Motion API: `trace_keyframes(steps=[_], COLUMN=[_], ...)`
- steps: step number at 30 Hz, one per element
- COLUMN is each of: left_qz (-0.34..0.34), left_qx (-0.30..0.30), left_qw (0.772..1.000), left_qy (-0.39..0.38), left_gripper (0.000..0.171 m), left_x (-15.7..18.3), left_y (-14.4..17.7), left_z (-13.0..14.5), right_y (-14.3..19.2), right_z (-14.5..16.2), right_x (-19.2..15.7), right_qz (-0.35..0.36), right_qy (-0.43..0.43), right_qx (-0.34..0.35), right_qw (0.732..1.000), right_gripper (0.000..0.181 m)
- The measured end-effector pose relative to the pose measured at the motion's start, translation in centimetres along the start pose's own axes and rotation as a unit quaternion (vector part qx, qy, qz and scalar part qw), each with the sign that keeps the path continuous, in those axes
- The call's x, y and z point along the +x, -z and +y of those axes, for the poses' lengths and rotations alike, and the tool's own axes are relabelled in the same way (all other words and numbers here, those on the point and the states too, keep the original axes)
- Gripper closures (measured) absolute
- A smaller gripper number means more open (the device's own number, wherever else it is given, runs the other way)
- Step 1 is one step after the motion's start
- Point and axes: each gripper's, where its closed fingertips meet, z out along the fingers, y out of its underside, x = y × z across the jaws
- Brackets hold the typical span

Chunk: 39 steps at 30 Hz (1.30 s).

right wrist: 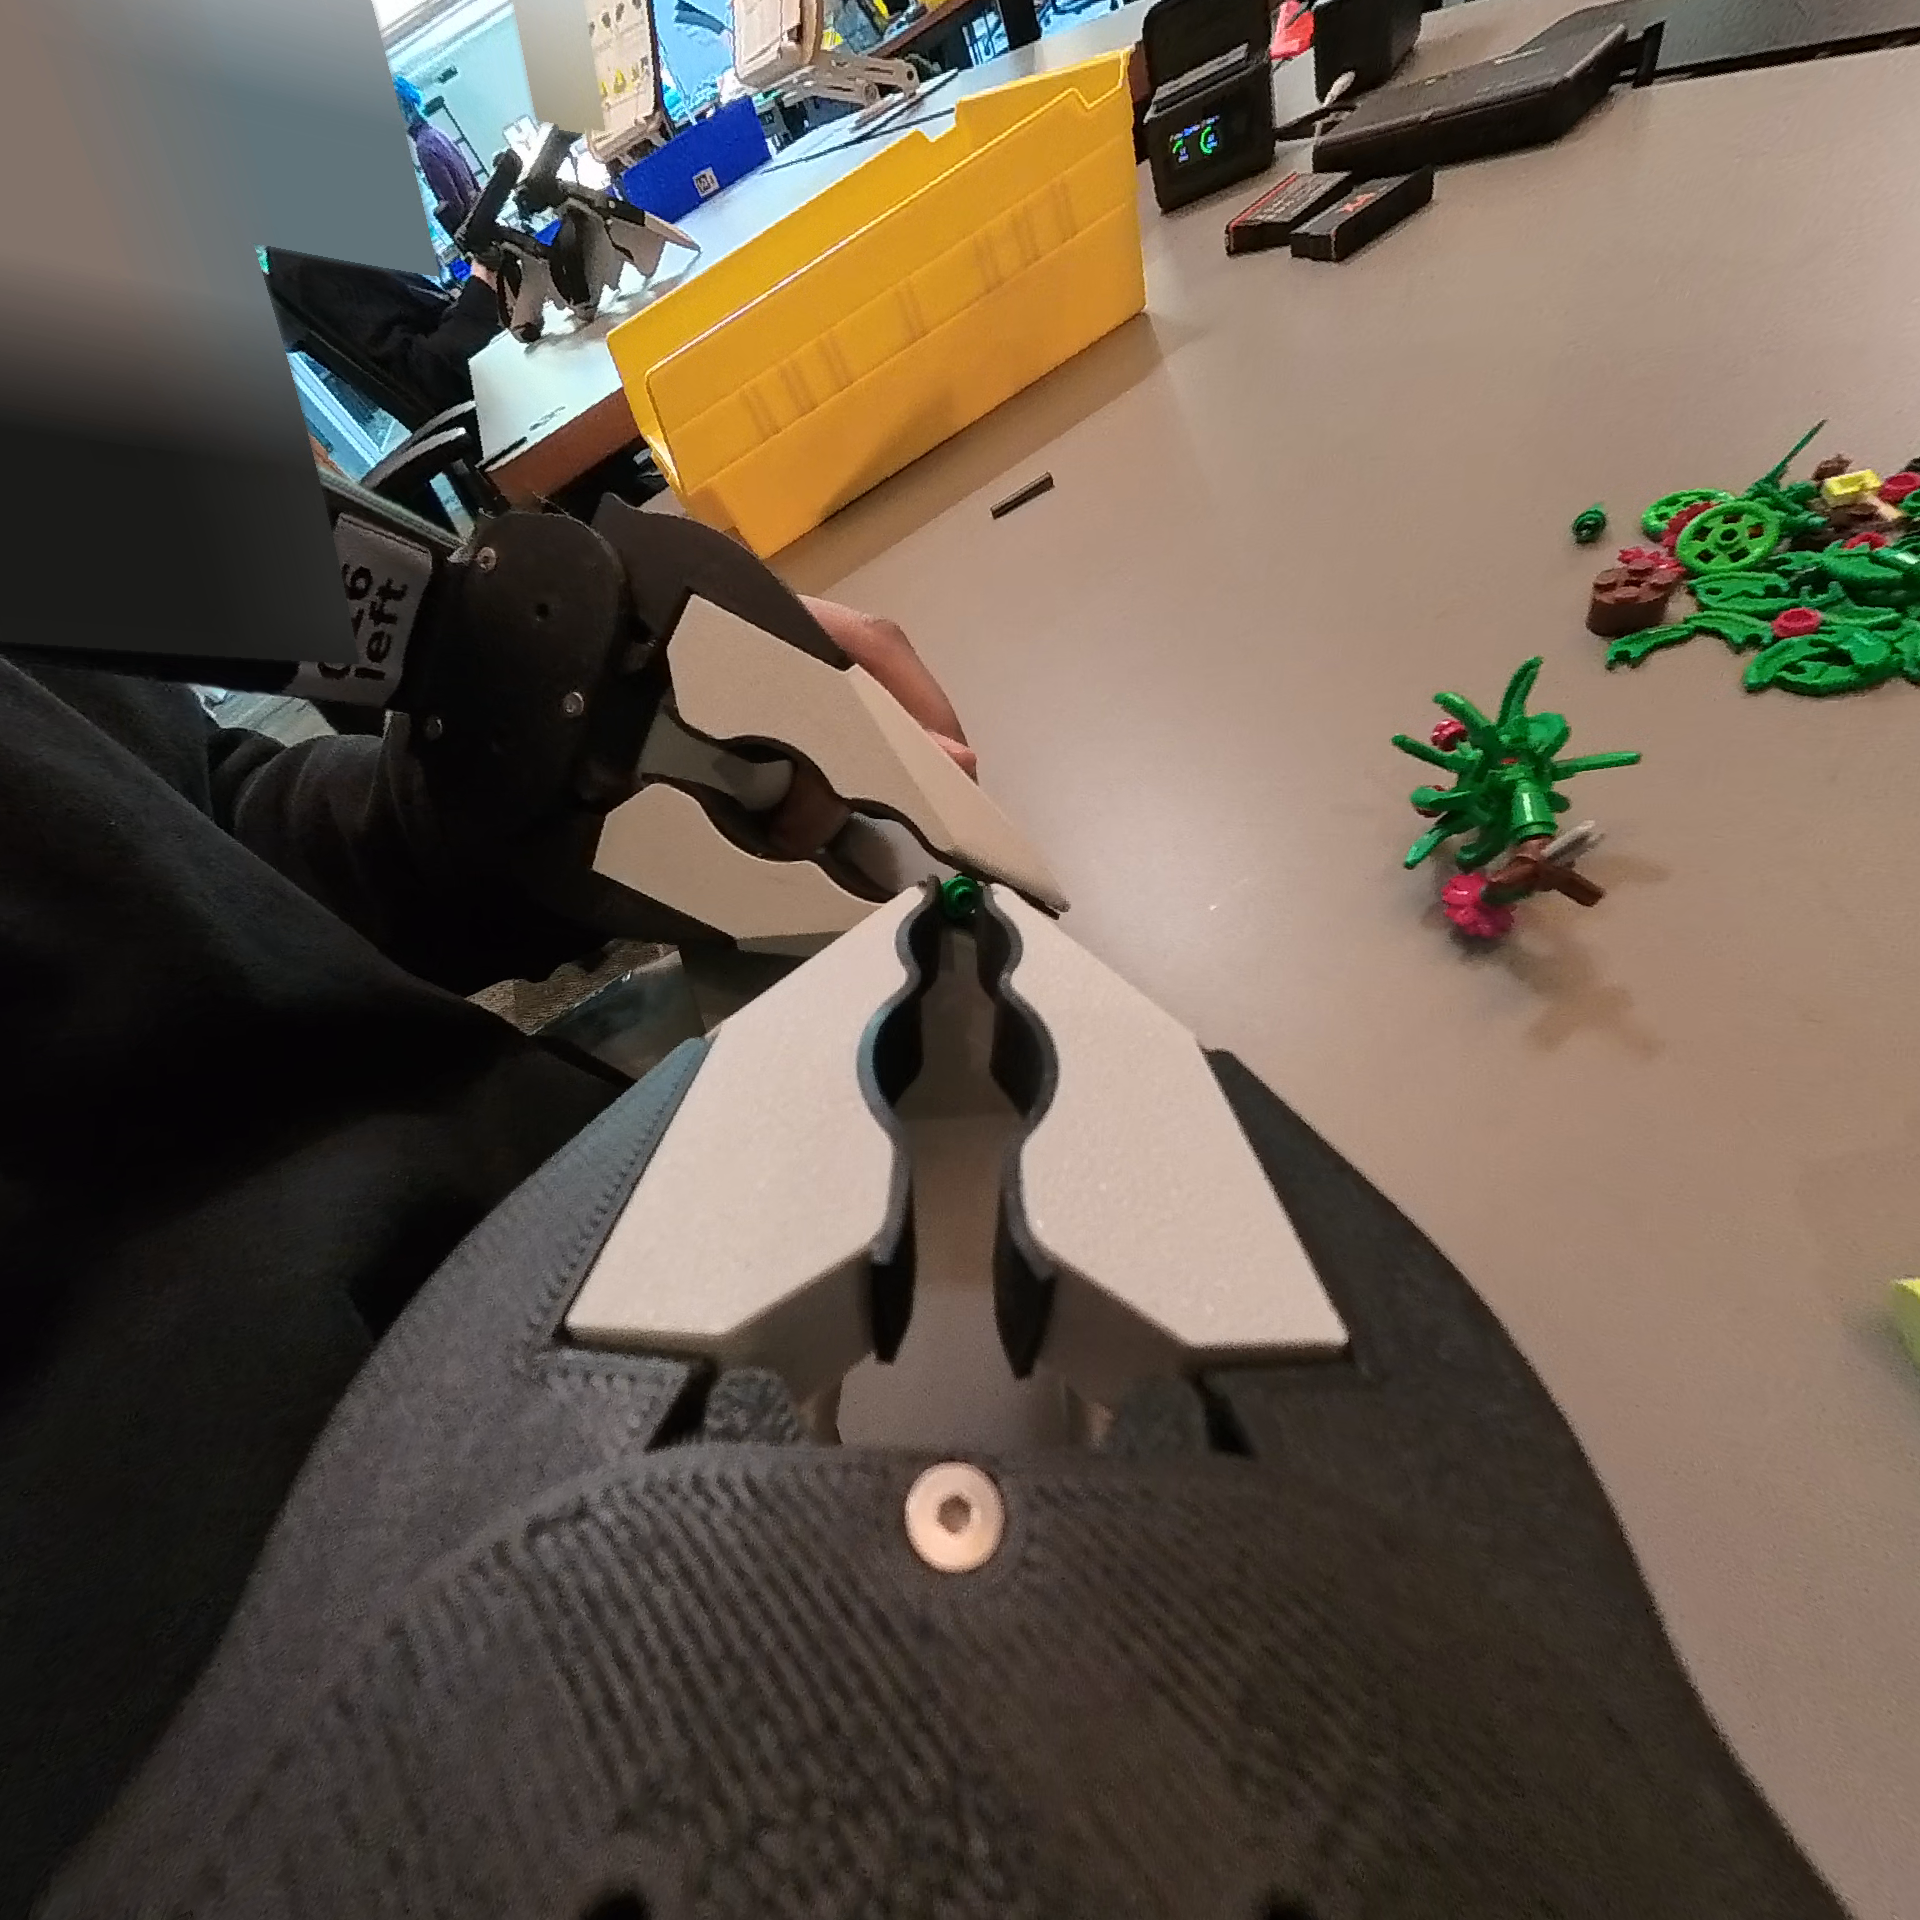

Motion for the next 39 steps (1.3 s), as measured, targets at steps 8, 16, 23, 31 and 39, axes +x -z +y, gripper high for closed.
trace_keyframes(steps=[8,16,23,31,39], left_qz=[0.021,0.034,0.045,0.177,0.468], left_qx=[-0.029,-0.032,-0.028,0.019,0.072], left_qw=[0.999,0.999,0.999,0.975,0.773], left_qy=[-0.013,0.005,0.003,0.132,0.422], left_gripper=[0.17,0.17,0.169,0.168,0.169], left_x=[0.8,1.1,1.7,3.4,6.6], left_y=[-0.3,-0.3,-0.3,1.6,5.8], left_z=[0.8,0.7,0.5,-3.0,-6.6], right_y=[-0.1,0.4,1.0,3.3,7.6], right_z=[1.0,1.2,1.5,0.3,-2.8], right_x=[0.0,-0.2,-0.5,-3.5,-6.7], right_qz=[-0.004,-0.016,-0.043,-0.148,-0.306], right_qy=[0.006,-0.028,-0.06,-0.004,-0.016], right_qx=[-0.036,-0.023,-0.014,0.044,0.172], right_qw=[0.999,0.999,0.997,0.988,0.936], right_gripper=[0.178,0.177,0.177,0.177,0.178])
